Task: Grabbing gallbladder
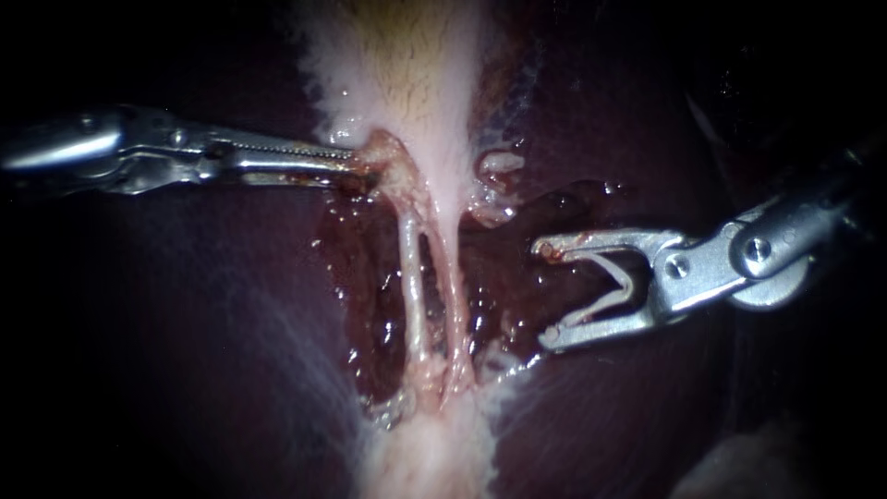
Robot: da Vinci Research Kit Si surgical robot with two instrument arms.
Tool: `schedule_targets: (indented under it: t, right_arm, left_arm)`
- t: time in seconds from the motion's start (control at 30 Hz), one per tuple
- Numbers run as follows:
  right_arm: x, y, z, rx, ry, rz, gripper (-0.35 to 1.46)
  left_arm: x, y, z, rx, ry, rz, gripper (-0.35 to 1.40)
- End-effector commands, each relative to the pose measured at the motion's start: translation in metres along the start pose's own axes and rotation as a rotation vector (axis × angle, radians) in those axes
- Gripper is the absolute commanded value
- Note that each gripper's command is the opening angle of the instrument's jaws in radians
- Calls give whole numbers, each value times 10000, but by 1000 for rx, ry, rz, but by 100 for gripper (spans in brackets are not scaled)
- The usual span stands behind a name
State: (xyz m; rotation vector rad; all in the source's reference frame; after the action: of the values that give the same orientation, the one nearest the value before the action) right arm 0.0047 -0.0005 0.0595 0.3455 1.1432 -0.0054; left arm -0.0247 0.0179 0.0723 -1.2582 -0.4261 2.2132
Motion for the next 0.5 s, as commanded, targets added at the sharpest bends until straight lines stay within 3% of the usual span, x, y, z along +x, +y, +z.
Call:
schedule_targets:
  t: [0.03,0.27,0.37,0.5]
  right_arm:
    - [0,0,0,0,0,0,50]
    - [-1,1,0,0,0,6,50]
    - [-1,1,0,0,0,6,50]
    - [-1,1,0,0,0,6,50]
  left_arm:
    - [3,4,-5,-6,0,-12,-35]
    - [51,26,-47,-20,-7,-44,-35]
    - [67,33,-62,-22,10,-54,-35]
    - [73,39,-68,-21,16,-58,-35]
